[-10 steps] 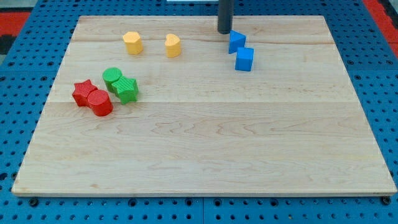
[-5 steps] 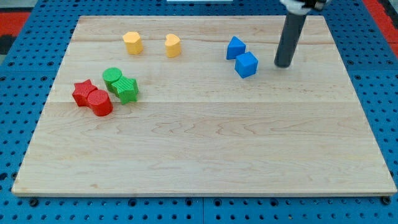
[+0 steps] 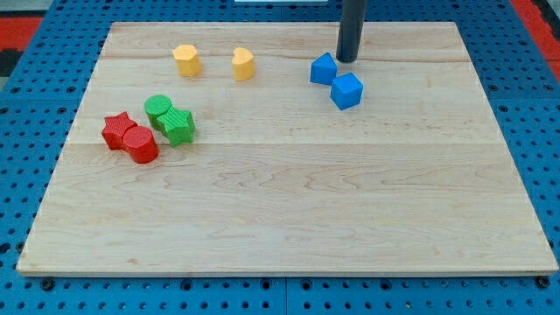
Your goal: Push the blue blocks towards the center of the board
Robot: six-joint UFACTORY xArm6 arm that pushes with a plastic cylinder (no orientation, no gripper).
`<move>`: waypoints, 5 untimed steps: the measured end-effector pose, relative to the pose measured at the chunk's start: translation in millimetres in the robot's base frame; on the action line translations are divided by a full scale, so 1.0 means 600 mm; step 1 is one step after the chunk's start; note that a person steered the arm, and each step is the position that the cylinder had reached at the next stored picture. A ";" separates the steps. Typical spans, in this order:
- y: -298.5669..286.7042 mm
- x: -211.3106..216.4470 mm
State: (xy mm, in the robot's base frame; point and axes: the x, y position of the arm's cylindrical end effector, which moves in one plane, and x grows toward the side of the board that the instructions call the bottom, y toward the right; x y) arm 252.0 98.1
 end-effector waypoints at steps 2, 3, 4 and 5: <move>-0.046 0.066; -0.040 0.145; -0.011 0.202; 0.054 0.262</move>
